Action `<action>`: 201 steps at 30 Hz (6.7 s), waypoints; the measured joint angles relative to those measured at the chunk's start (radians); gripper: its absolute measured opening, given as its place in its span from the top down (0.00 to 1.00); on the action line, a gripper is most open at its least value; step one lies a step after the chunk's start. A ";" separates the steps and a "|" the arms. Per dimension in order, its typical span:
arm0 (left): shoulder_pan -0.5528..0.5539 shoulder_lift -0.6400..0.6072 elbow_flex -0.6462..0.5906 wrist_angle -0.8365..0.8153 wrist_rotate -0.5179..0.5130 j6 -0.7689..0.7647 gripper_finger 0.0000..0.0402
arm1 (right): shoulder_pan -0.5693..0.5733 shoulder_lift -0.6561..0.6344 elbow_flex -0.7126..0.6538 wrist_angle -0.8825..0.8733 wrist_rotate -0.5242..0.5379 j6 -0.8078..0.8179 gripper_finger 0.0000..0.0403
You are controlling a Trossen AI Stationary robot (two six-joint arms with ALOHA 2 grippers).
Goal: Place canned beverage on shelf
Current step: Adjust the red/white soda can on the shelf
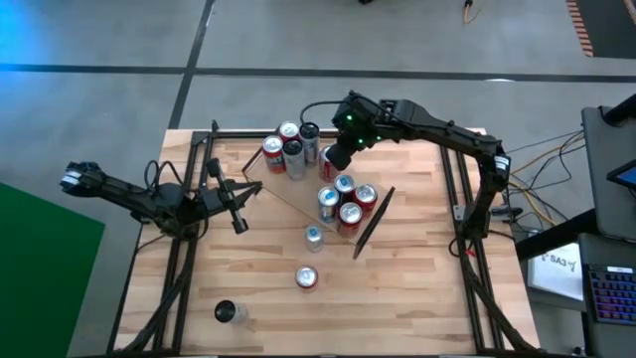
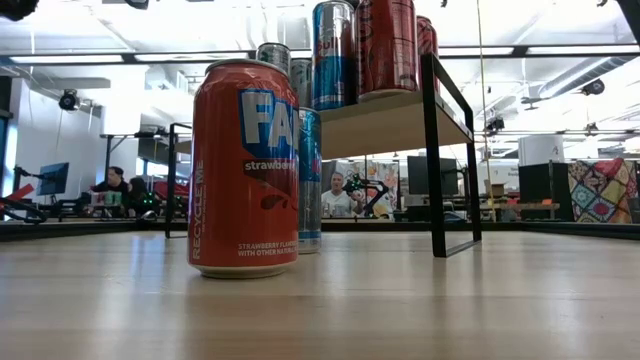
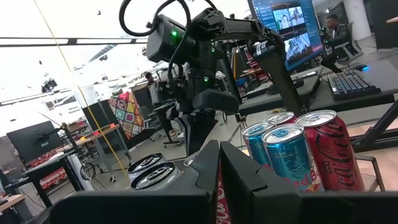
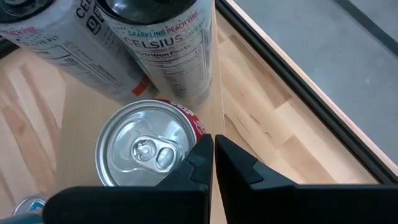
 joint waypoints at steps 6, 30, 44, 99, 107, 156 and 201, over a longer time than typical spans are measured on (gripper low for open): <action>0.000 0.000 0.000 0.000 0.000 0.000 1.00 | 0.007 0.000 0.000 0.003 0.000 0.000 0.98; 0.000 0.000 0.000 0.000 0.000 0.000 1.00 | 0.014 0.000 0.000 0.029 -0.062 -0.019 0.98; 0.000 0.000 0.000 0.000 0.000 0.000 1.00 | 0.014 0.000 0.000 0.032 -0.088 -0.019 0.98; 0.000 0.000 0.000 0.000 0.000 0.000 1.00 | 0.035 -0.001 0.022 0.100 -0.193 -0.003 0.98; 0.000 0.000 0.000 0.000 0.000 0.000 1.00 | 0.035 -0.002 0.026 0.076 -0.099 -0.001 0.98; 0.000 0.000 0.000 0.000 0.000 0.000 1.00 | 0.075 0.042 0.021 0.062 -0.087 0.060 0.98; 0.000 0.000 0.000 0.000 0.000 0.000 1.00 | 0.079 0.039 0.021 0.098 -0.129 0.077 0.98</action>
